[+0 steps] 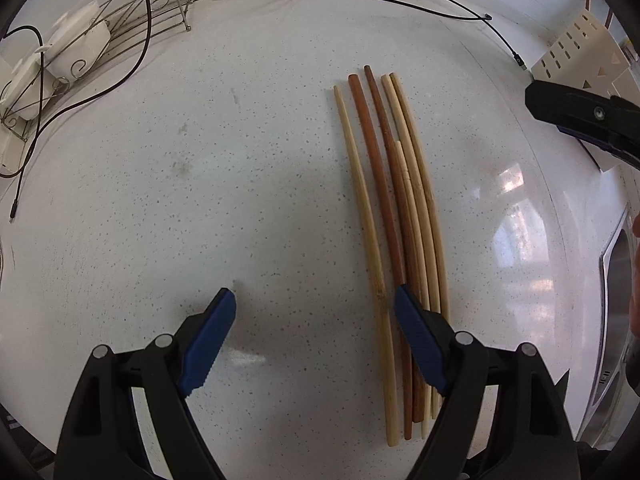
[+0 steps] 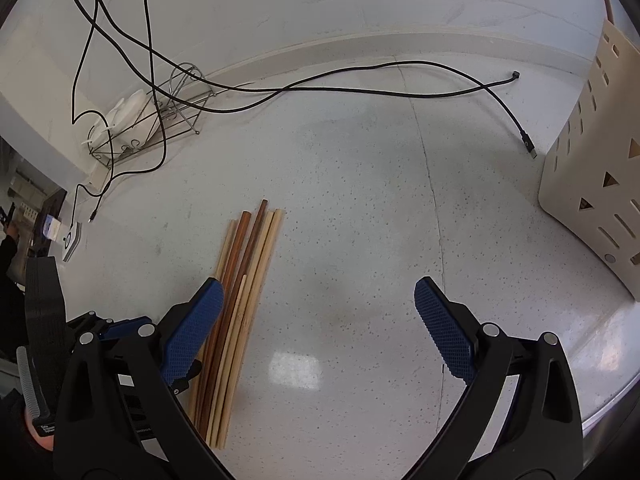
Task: Organize utensils
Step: 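Close the left gripper on a pale chopstick while the right gripper approaches another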
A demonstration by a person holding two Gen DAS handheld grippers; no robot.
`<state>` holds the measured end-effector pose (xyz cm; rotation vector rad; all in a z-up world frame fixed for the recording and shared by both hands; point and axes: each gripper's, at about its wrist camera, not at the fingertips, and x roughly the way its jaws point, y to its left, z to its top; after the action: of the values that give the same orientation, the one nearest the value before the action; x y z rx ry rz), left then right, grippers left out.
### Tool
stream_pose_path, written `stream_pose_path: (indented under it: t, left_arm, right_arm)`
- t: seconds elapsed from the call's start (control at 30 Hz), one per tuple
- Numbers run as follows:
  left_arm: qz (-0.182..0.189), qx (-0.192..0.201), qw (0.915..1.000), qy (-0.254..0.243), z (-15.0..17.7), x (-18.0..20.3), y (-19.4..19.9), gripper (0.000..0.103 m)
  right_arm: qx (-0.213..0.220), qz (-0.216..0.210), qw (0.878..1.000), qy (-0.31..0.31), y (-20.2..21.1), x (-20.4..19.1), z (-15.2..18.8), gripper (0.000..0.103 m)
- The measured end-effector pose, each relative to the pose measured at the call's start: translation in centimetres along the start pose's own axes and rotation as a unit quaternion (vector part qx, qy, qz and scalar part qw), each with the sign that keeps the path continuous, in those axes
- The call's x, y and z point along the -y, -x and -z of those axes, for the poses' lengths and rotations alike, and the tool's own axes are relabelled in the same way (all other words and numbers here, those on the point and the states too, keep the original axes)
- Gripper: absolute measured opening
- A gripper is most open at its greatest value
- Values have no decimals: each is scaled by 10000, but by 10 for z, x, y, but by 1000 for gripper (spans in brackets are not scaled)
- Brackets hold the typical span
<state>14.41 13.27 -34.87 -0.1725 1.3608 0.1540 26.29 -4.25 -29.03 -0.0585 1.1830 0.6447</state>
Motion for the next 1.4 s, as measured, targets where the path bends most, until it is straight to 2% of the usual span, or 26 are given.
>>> stream_pose_path:
  t: [0.17,0.23,0.43,0.53,0.63,0.7,0.73,0.77,0.8,0.83,0.9,1.07,1.1,1.23,1.4]
  left_arm:
    - [-102,-51,9999,-44,-3,3,-5,80]
    - [-205,-70,9997,-85,-4,5,-8,80]
    - [-209,-191,9996,-88,-12,13,-13,81]
    - [-205,-222,9995,-106,-15,13,-16,80]
    - [-221,-202,9995,-44,-16,8,-12,72]
    - [-243,-190,9995,31,-15,4,-10,60]
    - [-251,-193,9995,59,-14,0,-9,57]
    - [-260,-199,9994,80,-13,0,-8,53]
    - [-262,-202,9994,86,-14,-1,-7,46]
    - [-268,-203,9994,74,-14,-1,-6,42]
    - [-280,-248,9993,40,-13,-1,-6,27]
    - [-348,-303,9989,-22,-13,8,-8,9]
    - [-352,-311,9989,-17,-11,8,-7,6]
    - [-153,-315,9993,159,-11,5,-7,6]
    - [-139,-269,9994,192,-9,9,-8,6]
  right_arm:
    - [-115,55,9999,-29,-3,2,-3,94]
    - [-279,107,9996,17,-9,0,-6,94]
    - [-919,88,9955,208,-31,-15,-9,94]
    - [-1047,191,9939,300,-39,-24,-12,94]
    - [-1212,426,9905,486,-48,-31,-15,90]
    - [-1416,521,9872,509,-55,-32,-15,87]
    - [-1509,527,9860,470,-58,-31,-15,85]
    - [-1579,506,9852,432,-60,-31,-15,78]
    - [-1635,495,9844,416,-62,-31,-15,76]
    - [-1672,514,9837,428,-64,-32,-15,76]
    - [-1736,605,9817,505,-67,-36,-14,74]
    - [-1883,672,9780,603,-74,-49,-11,67]
    - [-1909,688,9772,621,-76,-52,-11,65]
    - [-1981,742,9752,658,-81,-60,-9,59]
    - [-2029,876,9723,758,-85,-66,-7,54]
